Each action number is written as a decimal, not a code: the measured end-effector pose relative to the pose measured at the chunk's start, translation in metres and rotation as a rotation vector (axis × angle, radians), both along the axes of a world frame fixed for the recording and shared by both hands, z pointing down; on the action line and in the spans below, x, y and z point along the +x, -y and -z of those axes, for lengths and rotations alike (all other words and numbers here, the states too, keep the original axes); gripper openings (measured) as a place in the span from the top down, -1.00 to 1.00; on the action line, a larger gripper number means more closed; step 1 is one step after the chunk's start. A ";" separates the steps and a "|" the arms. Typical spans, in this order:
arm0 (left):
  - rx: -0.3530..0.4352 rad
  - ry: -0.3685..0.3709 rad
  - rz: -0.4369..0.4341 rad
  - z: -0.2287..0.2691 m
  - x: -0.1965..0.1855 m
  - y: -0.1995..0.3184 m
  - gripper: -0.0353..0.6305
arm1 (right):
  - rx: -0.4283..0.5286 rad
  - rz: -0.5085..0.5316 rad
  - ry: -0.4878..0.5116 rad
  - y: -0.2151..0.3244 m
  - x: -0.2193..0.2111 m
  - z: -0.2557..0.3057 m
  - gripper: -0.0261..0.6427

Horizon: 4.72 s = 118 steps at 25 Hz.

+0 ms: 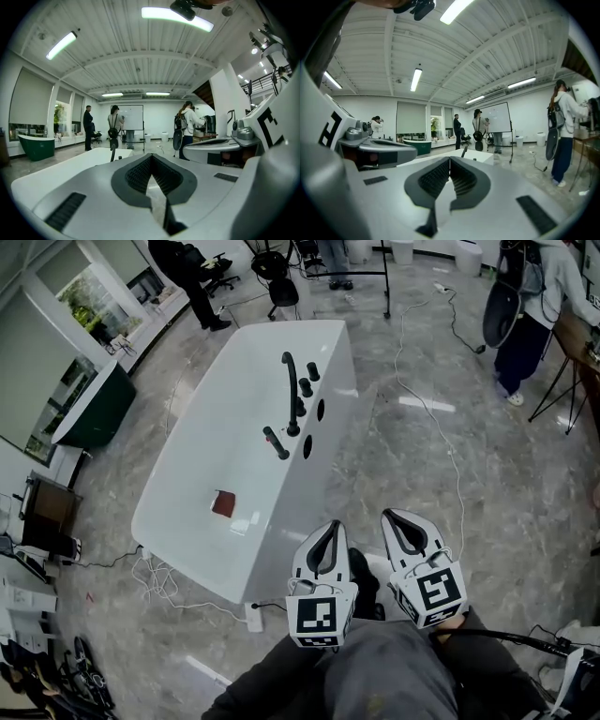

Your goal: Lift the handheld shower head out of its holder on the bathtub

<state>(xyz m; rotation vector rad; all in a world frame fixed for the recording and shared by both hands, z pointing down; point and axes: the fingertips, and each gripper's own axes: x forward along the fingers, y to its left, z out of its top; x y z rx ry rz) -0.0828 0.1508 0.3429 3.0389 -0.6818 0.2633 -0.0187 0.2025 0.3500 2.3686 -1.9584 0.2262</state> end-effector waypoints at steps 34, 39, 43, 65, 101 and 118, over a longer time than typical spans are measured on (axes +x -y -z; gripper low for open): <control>-0.117 -0.020 0.389 -0.054 0.086 0.267 0.88 | -0.065 0.458 -0.002 0.328 0.088 -0.041 0.91; -0.109 -0.011 0.497 -0.052 0.077 0.292 0.88 | -0.059 0.550 0.005 0.358 0.083 -0.043 0.91; -0.111 0.013 0.589 -0.054 0.075 0.315 0.88 | -0.064 0.629 0.020 0.389 0.085 -0.046 0.91; -0.125 0.057 1.019 -0.078 0.000 0.432 0.88 | -0.100 1.048 0.043 0.521 0.012 -0.078 0.91; -0.206 0.092 0.848 -0.199 -0.055 0.438 0.88 | -0.175 0.802 -0.134 0.510 -0.009 -0.251 0.36; -0.228 0.102 0.858 -0.186 -0.065 0.430 0.88 | -0.213 0.797 -0.193 0.511 0.002 -0.252 0.50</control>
